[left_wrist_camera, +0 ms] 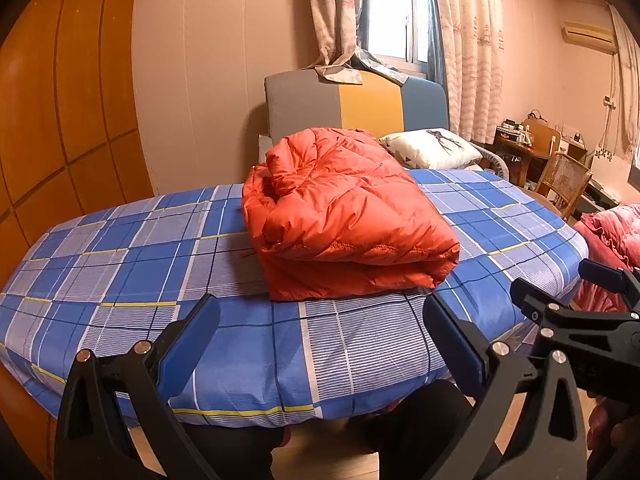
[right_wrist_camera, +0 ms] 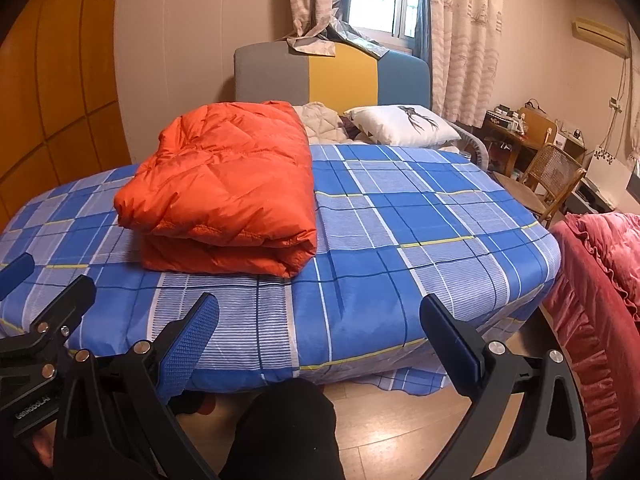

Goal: Fold large clothes

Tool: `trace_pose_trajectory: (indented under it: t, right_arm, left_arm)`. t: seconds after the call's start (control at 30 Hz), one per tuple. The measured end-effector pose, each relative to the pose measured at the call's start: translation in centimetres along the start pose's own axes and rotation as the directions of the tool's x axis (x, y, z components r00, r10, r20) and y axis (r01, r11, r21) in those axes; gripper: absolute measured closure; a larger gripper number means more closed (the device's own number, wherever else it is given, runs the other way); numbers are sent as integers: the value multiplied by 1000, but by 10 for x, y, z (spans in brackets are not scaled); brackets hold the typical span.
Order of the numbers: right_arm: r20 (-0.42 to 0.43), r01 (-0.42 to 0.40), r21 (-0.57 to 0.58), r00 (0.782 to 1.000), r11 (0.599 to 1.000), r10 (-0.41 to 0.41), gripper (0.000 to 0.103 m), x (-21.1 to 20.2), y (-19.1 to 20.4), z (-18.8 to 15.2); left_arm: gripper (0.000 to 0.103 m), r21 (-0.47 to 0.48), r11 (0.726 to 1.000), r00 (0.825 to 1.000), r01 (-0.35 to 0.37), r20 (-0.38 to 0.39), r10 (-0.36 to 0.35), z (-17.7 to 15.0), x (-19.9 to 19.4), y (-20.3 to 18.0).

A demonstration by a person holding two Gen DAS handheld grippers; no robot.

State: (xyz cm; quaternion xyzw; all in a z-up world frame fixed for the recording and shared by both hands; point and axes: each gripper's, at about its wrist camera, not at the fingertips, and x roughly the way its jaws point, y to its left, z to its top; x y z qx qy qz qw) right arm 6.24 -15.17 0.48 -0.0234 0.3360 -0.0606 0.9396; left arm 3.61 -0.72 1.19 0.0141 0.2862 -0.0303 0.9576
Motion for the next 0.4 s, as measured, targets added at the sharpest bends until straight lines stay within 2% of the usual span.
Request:
trace_pose_trajectory:
  t: [0.4]
  right_arm:
    - [-4, -2, 2, 1000, 1000, 2, 3, 2, 0, -1]
  left_arm:
    - [2, -4, 1000, 1000, -9, -27, 9, -3, 5, 1]
